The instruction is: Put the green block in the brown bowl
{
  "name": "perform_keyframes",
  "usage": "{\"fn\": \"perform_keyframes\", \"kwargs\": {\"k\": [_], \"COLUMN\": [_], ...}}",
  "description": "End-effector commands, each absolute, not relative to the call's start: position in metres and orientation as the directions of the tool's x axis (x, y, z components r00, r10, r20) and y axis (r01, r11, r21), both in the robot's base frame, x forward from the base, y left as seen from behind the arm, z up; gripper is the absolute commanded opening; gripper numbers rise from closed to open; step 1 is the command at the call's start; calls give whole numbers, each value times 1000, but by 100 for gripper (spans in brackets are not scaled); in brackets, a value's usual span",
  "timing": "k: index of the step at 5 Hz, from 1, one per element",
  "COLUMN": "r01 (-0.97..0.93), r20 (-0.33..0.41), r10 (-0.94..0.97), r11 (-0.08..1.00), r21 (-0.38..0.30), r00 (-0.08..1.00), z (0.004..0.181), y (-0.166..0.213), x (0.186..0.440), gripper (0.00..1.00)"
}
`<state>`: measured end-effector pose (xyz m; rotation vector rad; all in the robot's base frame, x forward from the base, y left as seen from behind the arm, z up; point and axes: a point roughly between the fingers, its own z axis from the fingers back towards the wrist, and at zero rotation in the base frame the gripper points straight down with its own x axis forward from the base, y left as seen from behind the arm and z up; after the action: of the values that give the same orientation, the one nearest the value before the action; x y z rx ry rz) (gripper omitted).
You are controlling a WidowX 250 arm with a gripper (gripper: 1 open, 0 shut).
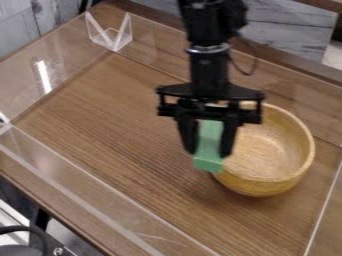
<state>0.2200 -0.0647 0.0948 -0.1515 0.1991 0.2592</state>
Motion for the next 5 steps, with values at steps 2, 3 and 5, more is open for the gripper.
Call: {"fn": "perform_keyframes", "kwargs": {"k": [2,3,5], "r01": [-178,-172,-160], "r20": [-107,-101,-89], "r10": [160,154,144], "r11": [965,964,962], "r21": [-193,-203,-222], "r00": [981,983,986], "z": [122,123,126], "y": [-86,-84,-78], "x": [233,236,240], "gripper": [0,0,0]}}
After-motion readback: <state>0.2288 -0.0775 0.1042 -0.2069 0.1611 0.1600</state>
